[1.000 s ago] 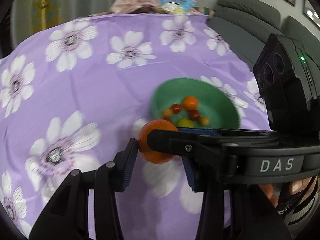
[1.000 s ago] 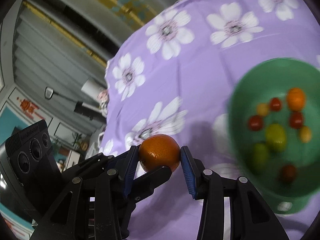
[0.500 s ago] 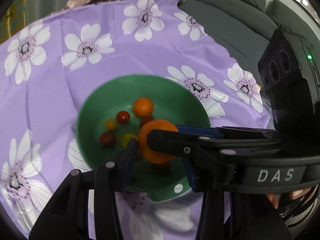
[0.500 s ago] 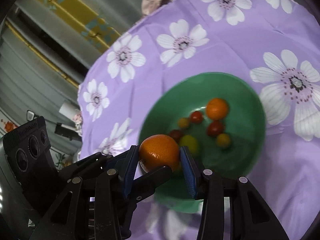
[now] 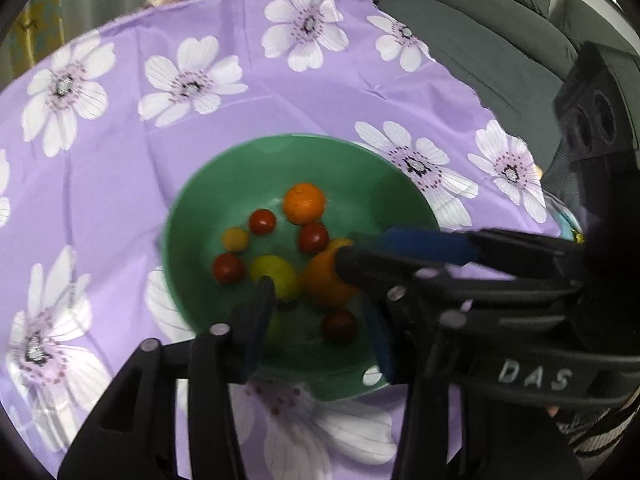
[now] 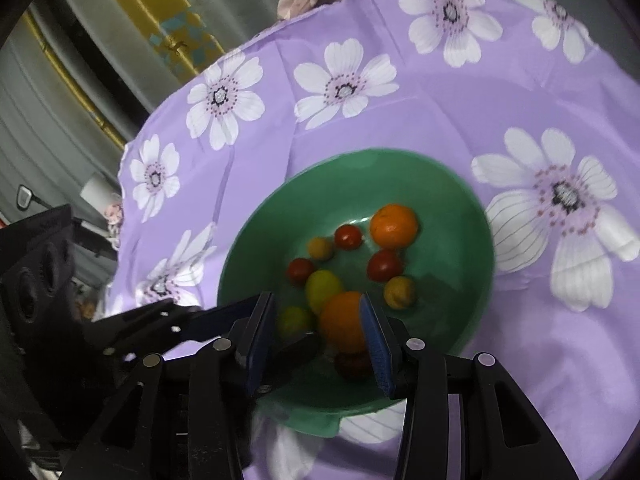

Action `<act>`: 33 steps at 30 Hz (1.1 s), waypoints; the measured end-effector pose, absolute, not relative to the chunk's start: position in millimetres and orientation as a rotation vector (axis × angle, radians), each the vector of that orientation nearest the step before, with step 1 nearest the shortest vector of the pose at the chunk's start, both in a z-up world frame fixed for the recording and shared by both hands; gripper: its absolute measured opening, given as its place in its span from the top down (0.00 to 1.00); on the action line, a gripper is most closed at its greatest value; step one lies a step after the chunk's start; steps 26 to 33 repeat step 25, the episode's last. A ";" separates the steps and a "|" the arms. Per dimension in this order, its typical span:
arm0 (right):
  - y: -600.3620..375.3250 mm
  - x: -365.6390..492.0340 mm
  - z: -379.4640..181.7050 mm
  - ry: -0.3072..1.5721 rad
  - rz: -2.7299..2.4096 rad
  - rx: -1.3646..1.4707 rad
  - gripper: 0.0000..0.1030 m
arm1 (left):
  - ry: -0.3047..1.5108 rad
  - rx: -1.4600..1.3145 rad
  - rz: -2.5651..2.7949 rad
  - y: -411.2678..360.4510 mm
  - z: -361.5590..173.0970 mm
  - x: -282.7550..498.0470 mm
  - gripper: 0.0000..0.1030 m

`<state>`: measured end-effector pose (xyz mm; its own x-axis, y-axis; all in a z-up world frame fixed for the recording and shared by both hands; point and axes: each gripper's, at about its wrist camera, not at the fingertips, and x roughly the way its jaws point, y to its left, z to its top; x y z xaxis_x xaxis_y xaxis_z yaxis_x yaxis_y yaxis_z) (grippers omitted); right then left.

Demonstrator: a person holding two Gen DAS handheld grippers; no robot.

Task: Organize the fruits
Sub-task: 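Open the right gripper to drop the tangerine into the bowl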

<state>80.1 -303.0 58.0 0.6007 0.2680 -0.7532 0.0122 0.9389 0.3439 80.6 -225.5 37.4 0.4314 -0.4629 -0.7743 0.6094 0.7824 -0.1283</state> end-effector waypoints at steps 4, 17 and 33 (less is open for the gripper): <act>-303.5 69.8 77.3 0.882 0.065 0.178 0.41 | 0.853 0.224 -0.591 -213.5 51.0 74.8 0.26; -292.5 47.3 111.0 0.869 0.114 -0.161 0.34 | 0.763 0.262 -0.523 -192.6 87.8 59.4 0.21; -282.0 47.0 113.8 0.858 0.160 -0.140 0.34 | 0.736 0.238 -0.510 -190.6 98.8 59.4 0.22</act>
